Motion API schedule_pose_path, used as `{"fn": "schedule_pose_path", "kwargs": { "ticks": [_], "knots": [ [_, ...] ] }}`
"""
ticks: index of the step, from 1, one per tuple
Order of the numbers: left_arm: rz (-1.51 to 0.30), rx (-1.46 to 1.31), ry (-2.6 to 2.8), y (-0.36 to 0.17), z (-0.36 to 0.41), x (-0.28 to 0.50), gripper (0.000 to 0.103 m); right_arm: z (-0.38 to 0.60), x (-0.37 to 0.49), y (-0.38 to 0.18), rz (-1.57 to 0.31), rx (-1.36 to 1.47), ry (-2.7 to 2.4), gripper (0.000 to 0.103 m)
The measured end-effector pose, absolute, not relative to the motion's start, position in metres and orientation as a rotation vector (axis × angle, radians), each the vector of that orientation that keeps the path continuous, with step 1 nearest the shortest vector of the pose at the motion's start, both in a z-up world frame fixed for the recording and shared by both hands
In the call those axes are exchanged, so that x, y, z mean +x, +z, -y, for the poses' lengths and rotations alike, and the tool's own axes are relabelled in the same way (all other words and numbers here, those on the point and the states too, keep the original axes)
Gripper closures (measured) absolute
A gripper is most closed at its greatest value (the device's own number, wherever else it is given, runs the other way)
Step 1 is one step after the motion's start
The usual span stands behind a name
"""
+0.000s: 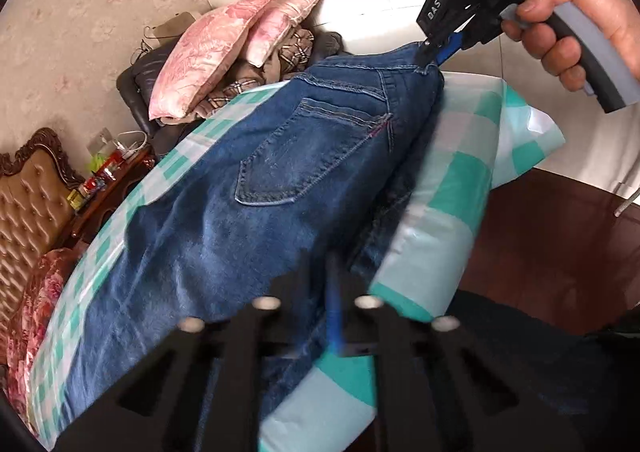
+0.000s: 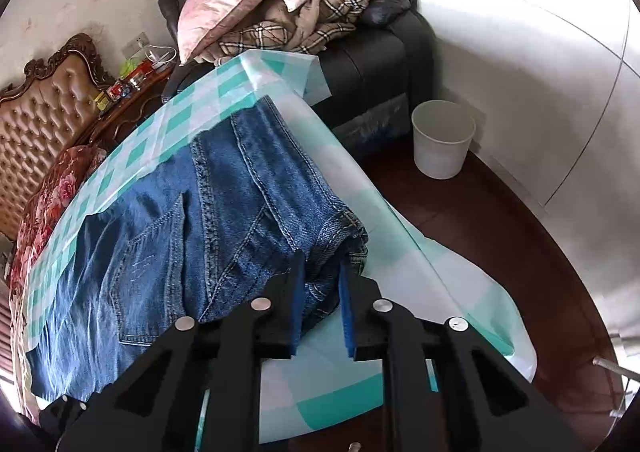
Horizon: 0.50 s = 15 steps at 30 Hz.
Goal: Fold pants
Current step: 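Pull the waistband edge with the right tool to straighten the folded jeans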
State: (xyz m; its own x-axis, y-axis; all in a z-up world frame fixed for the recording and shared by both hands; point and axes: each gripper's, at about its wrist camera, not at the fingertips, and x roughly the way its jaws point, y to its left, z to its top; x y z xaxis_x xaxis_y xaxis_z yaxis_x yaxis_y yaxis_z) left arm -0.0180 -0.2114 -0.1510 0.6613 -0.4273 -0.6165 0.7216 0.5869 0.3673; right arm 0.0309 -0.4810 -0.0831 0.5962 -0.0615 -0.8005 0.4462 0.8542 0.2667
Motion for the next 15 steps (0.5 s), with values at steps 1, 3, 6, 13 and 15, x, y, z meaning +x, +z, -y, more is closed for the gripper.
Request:
{"fn": "schedule_pose_path", "kwargs": {
  "ticks": [1, 3, 6, 13, 15],
  "knots": [
    [-0.488, 0.636, -0.702, -0.145, 0.210, -0.020, 0.099, 0.480, 0.029, -0.080, -0.886, 0.473, -0.306, 0.089],
    [-0.475, 0.618, -0.701, -0.135, 0.202, -0.022, 0.100, 0.479, 0.025, -0.070, -0.868, 0.470, -0.295, 0.089],
    [-0.474, 0.608, -0.711, -0.130, 0.197, -0.026, 0.101, 0.479, 0.024, -0.065, -0.861, 0.472, -0.291, 0.090],
    [-0.524, 0.645, -0.746, -0.155, 0.200, -0.031, 0.089, 0.484, 0.028, -0.090, -0.908, 0.465, -0.345, 0.089],
    [-0.547, 0.591, -0.779, -0.149, 0.194, -0.032, 0.076, 0.483, 0.020, -0.078, -0.875, 0.423, -0.435, 0.074]
  ]
}}
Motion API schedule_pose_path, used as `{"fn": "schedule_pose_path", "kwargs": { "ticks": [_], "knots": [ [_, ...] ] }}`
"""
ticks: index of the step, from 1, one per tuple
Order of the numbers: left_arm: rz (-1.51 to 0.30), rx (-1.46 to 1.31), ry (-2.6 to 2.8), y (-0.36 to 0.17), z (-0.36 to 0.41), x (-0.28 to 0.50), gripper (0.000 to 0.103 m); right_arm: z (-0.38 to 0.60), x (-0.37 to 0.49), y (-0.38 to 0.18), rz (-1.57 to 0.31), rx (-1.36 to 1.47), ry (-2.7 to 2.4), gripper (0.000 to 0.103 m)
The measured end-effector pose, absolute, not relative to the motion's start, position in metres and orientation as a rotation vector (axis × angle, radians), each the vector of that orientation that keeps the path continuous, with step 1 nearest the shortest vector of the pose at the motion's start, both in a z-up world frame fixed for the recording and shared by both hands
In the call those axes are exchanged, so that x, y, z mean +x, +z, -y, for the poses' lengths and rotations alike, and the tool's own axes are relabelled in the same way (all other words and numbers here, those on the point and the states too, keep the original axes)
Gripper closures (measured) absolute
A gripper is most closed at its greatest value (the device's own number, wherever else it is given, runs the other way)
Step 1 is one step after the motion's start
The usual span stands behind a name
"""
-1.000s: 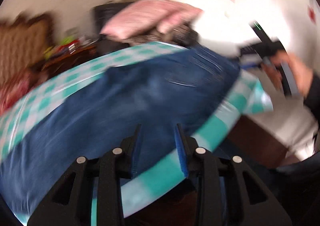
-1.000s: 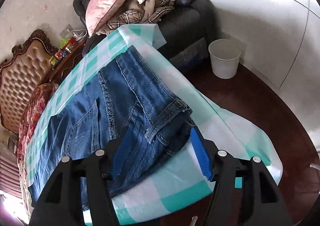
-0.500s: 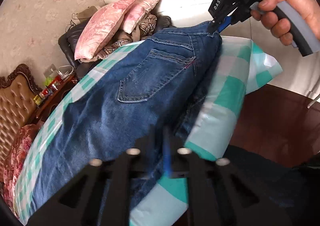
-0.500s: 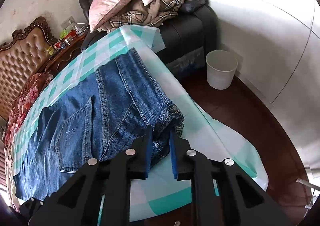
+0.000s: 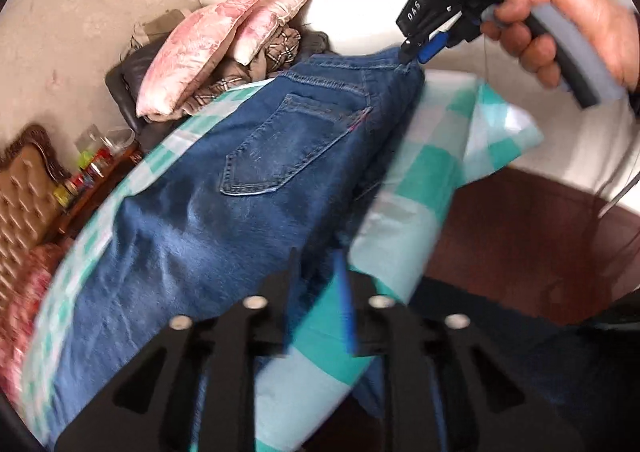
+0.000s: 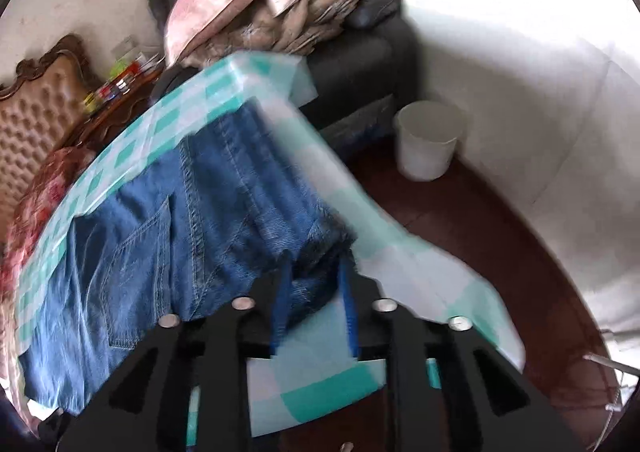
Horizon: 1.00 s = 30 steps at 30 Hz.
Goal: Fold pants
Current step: 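Pull the waistband edge with the right tool to straighten the folded jeans, then open the right tool and withdraw both tools from the jeans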
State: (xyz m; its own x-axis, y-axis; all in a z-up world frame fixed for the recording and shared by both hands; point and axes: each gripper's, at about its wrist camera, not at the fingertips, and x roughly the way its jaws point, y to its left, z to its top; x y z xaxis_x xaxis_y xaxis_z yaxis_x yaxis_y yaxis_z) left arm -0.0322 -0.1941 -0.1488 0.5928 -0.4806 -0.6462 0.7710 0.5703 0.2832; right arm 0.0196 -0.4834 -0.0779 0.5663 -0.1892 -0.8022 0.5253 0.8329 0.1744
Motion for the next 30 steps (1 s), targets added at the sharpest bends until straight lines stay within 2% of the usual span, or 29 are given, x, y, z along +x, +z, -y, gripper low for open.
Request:
{"fn": "schedule_pose_path", "kwargs": {
  "ticks": [1, 5, 6, 8, 10, 13, 15, 19, 25, 27, 30],
  "knots": [
    [-0.570, 0.515, -0.791, -0.141, 0.187, -0.029, 0.076, 0.482, 0.016, -0.071, -0.854, 0.387, -0.487, 0.068],
    [-0.661, 0.187, -0.754, -0.125, 0.160, 0.004, 0.076, 0.451, 0.012, -0.047, -0.766, 0.319, -0.460, 0.067],
    [-0.682, 0.149, -0.723, -0.126, 0.155, 0.011, 0.077, 0.432, 0.018, -0.046, -0.758, 0.284, -0.408, 0.063],
    [-0.735, 0.095, -0.666, -0.131, 0.142, 0.022, 0.081, 0.403, 0.031, -0.054, -0.787, 0.220, -0.336, 0.054],
    [-0.792, -0.012, -0.638, -0.130, 0.122, 0.028, 0.081, 0.380, 0.044, -0.073, -0.846, 0.186, -0.297, 0.053],
    [-0.781, -0.055, -0.531, -0.120, 0.085, 0.030, 0.080, 0.374, 0.057, -0.104, -0.970, 0.140, -0.311, 0.052],
    [-0.759, -0.078, -0.462, -0.114, 0.056, 0.034, 0.078, 0.380, 0.051, -0.105, -0.948, 0.140, -0.339, 0.037],
    [-0.792, -0.176, -0.238, -0.120, -0.035, 0.068, 0.078, 0.385, 0.046, -0.100, -0.959, 0.119, -0.386, 0.036],
    [-0.833, -0.097, -0.125, -0.130, -0.105, 0.116, 0.077, 0.337, 0.063, -0.081, -0.908, 0.034, -0.276, 0.035],
    [-0.867, -0.131, -0.062, -0.139, -0.136, 0.134, 0.077, 0.322, 0.070, -0.080, -0.918, 0.041, -0.238, 0.025],
    [-0.937, -0.143, 0.002, -0.154, -0.174, 0.153, 0.074, 0.309, 0.073, -0.080, -0.935, 0.078, -0.191, 0.019]
  ]
}}
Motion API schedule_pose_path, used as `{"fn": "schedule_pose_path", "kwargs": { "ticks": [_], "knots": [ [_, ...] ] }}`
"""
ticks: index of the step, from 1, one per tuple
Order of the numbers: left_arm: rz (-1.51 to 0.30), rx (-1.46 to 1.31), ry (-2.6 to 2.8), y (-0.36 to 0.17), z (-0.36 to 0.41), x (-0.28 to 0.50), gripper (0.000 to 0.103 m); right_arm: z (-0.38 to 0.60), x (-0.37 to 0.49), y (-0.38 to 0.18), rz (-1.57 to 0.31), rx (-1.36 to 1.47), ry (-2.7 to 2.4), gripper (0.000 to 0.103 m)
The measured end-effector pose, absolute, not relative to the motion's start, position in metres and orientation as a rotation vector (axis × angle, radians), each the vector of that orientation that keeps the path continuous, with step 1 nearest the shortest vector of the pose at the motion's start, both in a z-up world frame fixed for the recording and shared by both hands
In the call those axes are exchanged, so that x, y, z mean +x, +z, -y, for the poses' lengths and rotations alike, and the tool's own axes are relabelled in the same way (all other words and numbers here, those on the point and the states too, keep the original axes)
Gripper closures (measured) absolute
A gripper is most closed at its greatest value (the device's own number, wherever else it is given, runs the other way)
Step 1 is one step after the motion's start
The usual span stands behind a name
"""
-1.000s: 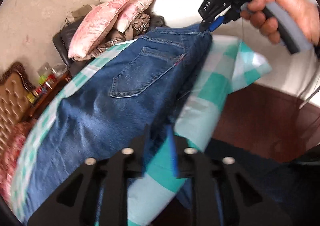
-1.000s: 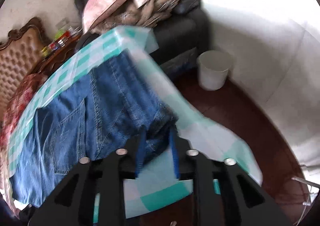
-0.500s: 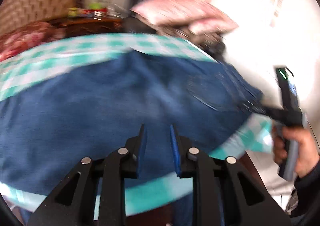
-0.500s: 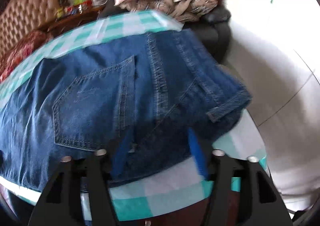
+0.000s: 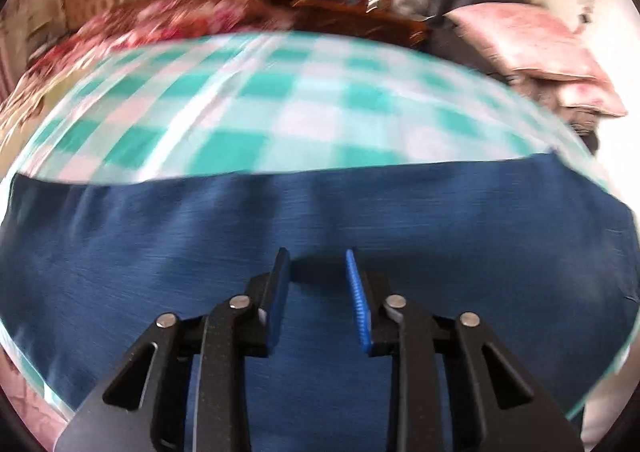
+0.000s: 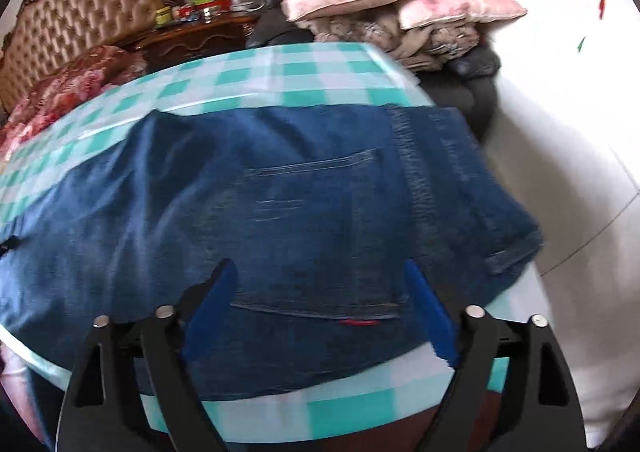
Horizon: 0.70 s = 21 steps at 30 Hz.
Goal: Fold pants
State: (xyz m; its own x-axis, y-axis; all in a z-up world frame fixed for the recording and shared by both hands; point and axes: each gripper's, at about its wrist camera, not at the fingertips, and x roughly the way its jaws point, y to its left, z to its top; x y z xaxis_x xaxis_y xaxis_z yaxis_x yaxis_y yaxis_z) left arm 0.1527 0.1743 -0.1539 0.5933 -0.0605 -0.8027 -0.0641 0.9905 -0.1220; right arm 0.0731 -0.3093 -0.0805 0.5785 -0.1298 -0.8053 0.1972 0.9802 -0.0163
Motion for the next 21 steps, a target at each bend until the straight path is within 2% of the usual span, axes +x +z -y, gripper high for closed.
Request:
{"fn": "schedule_pose_path", "kwargs": {
  "ticks": [1, 2, 3, 7, 10, 13, 16, 21],
  "knots": [
    [-0.926, -0.169, 0.013, -0.154, -0.193, 0.155, 0.073, 0.305, 0.073, -0.081, -0.944, 0.077, -0.188, 0.019],
    [-0.928, -0.159, 0.062, -0.154, -0.210, 0.158, 0.064, 0.301, 0.075, -0.080, -0.948, 0.070, -0.187, 0.019],
    [-0.933, -0.129, 0.143, -0.155, -0.231, 0.161, 0.050, 0.298, 0.078, -0.079, -0.948, 0.066, -0.184, 0.016],
    [-0.929, -0.205, 0.325, -0.158, -0.319, 0.160, 0.049, 0.290, 0.076, -0.074, -0.933, 0.065, -0.185, 0.015],
    [-0.937, -0.163, 0.418, -0.159, -0.368, 0.156, 0.049, 0.286, 0.080, -0.076, -0.932, 0.032, -0.243, 0.015],
    [-0.868, -0.141, 0.571, -0.143, -0.409, 0.141, 0.049, 0.282, 0.078, -0.077, -0.895, 0.023, -0.264, 0.015],
    [-0.789, -0.097, 0.608, -0.119, -0.394, 0.111, 0.049, 0.270, 0.077, -0.075, -0.851, -0.038, -0.259, 0.015],
    [-0.756, -0.153, 0.307, -0.118, -0.294, 0.061, 0.042, 0.260, 0.081, -0.070, -0.839, 0.099, -0.152, 0.015]
  ]
}}
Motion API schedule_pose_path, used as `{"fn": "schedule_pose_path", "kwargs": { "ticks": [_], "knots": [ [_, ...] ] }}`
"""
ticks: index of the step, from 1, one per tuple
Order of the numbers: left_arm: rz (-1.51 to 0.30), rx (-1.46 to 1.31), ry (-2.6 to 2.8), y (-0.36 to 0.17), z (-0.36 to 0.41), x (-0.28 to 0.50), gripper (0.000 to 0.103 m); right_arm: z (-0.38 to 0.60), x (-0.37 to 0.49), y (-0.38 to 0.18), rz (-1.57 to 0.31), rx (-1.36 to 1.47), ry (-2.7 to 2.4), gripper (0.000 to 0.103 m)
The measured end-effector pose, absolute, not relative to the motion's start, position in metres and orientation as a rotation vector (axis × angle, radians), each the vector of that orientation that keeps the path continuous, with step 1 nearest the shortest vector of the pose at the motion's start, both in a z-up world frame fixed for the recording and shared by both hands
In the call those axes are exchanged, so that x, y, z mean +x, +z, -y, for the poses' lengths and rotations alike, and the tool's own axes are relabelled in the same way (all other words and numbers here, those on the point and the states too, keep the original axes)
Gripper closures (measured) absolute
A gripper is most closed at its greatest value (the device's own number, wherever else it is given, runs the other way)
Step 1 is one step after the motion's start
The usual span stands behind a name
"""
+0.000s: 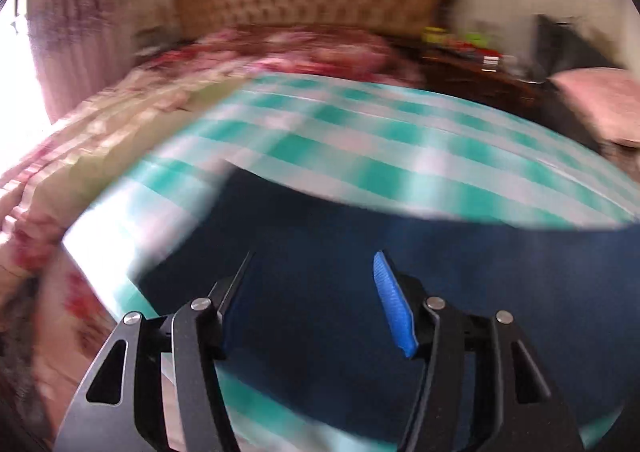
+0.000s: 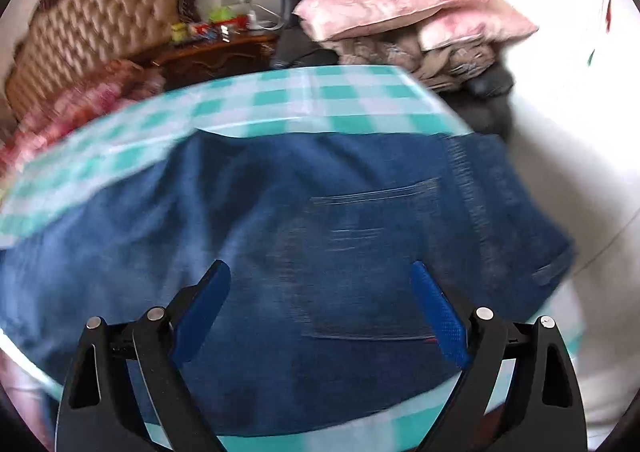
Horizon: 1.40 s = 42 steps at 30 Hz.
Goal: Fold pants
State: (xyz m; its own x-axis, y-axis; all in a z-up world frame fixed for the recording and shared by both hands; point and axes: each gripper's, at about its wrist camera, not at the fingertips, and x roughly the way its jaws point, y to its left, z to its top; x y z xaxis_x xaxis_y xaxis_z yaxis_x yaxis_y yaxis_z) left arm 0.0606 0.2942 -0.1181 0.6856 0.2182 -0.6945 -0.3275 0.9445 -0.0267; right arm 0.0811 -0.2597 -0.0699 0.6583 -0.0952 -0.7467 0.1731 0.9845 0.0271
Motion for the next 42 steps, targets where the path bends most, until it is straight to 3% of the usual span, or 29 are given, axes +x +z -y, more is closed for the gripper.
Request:
{"fn": "schedule_pose_path", "kwargs": {
  "ticks": [10, 23, 42],
  "knots": [
    [-0.817, -0.211, 0.193, -0.131, -0.207, 0.029, 0.040, 0.245, 0.087, -0.108, -0.962, -0.004, -0.165, 0.015],
    [-0.825, -0.214, 0.266, -0.122, -0.228, 0.039, 0.033, 0.239, 0.079, -0.112, -0.971, -0.048, -0.176, 0.015],
    [-0.808, -0.322, 0.324, -0.128, -0.271, 0.010, 0.029, 0.213, 0.060, -0.074, -0.895, -0.072, -0.091, 0.015]
  ]
}}
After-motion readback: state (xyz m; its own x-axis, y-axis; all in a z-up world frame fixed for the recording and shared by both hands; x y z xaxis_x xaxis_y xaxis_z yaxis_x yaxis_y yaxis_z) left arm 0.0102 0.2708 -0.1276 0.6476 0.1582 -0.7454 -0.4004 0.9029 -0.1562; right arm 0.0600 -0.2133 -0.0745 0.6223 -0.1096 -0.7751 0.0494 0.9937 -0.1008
